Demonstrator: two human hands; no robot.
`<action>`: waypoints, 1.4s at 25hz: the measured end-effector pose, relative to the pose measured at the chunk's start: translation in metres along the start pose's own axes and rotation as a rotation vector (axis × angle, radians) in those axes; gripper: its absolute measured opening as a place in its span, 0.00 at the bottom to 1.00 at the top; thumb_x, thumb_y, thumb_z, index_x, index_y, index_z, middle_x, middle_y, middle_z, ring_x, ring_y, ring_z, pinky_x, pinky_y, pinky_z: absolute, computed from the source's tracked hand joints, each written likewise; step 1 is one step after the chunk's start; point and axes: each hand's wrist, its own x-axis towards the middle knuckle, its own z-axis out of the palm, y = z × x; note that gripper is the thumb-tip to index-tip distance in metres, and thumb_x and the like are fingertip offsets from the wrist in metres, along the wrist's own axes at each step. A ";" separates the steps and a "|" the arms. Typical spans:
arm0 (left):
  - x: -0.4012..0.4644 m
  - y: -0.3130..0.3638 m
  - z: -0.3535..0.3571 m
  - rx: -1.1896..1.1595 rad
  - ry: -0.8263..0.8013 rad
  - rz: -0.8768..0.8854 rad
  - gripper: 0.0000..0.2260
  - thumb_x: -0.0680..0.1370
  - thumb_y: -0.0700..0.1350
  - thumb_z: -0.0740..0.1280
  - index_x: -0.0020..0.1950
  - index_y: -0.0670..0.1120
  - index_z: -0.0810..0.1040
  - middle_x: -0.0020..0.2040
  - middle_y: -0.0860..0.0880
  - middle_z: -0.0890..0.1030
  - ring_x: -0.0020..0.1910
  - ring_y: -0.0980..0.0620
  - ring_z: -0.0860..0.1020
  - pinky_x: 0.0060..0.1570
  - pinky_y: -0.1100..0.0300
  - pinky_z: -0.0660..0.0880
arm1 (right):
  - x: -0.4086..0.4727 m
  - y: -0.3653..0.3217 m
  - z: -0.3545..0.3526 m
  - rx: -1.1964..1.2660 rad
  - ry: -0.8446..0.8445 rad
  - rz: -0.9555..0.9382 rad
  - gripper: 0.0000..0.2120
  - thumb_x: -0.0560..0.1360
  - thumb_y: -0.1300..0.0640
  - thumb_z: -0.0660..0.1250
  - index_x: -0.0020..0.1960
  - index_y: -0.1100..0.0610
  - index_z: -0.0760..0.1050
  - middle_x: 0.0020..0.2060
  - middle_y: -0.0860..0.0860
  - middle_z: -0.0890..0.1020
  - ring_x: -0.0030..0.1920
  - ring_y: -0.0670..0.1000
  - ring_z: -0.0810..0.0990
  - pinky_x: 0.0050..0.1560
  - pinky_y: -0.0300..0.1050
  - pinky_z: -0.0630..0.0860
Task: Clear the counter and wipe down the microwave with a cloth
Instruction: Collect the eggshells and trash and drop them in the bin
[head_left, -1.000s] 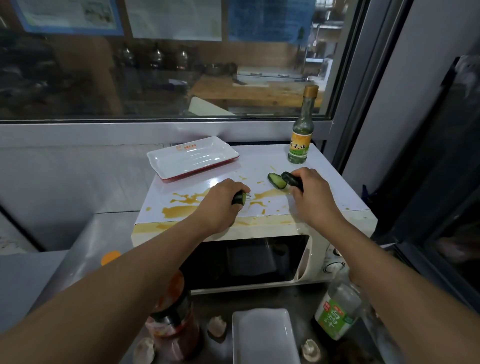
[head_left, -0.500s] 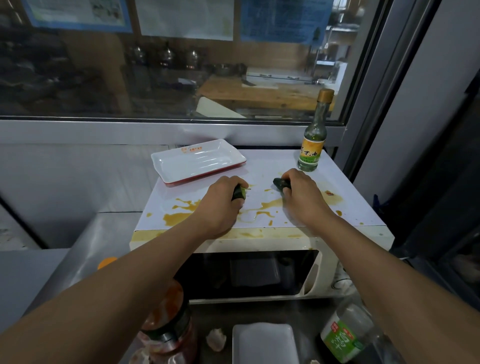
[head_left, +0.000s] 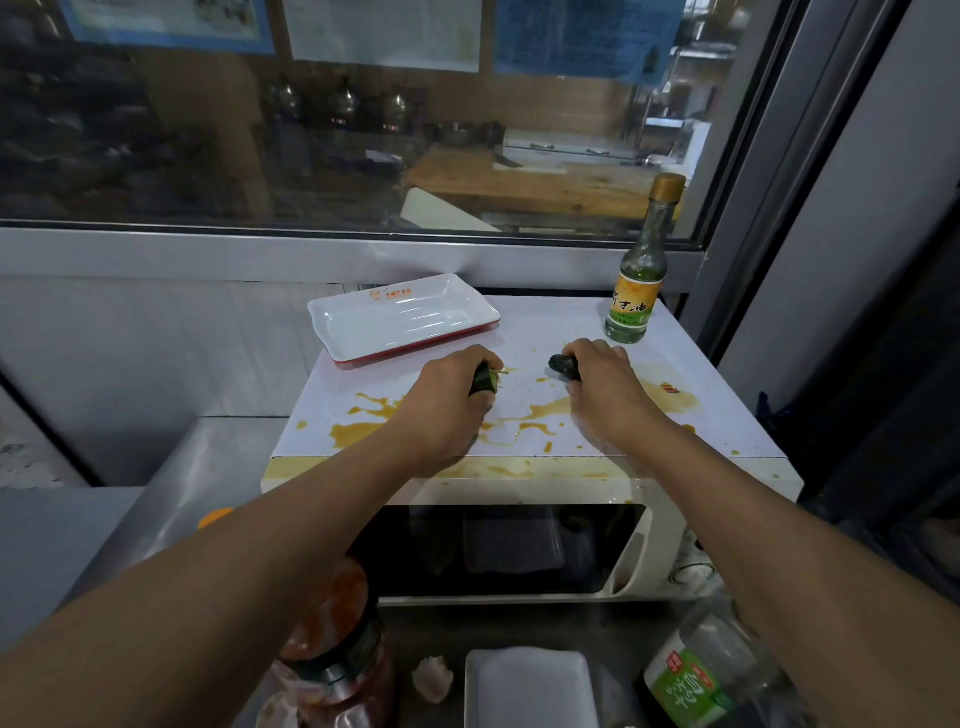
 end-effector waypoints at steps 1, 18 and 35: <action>0.000 0.001 0.000 0.003 -0.002 0.000 0.13 0.78 0.40 0.63 0.62 0.49 0.72 0.50 0.51 0.74 0.47 0.52 0.73 0.40 0.68 0.67 | 0.000 0.000 -0.001 0.014 -0.006 -0.010 0.18 0.77 0.67 0.57 0.67 0.59 0.65 0.61 0.57 0.70 0.61 0.56 0.65 0.59 0.47 0.66; -0.052 0.060 -0.020 0.004 -0.034 0.038 0.13 0.78 0.40 0.63 0.63 0.46 0.72 0.57 0.44 0.78 0.53 0.49 0.74 0.50 0.62 0.67 | -0.082 -0.007 -0.059 0.170 0.146 -0.151 0.14 0.78 0.65 0.58 0.63 0.58 0.69 0.58 0.56 0.71 0.56 0.55 0.72 0.53 0.45 0.68; -0.216 0.090 -0.004 -0.125 -0.466 0.502 0.13 0.77 0.39 0.65 0.61 0.45 0.73 0.56 0.44 0.78 0.55 0.46 0.76 0.47 0.64 0.66 | -0.371 -0.089 -0.062 0.046 0.275 0.382 0.16 0.76 0.68 0.59 0.64 0.62 0.70 0.59 0.60 0.71 0.59 0.59 0.71 0.57 0.44 0.65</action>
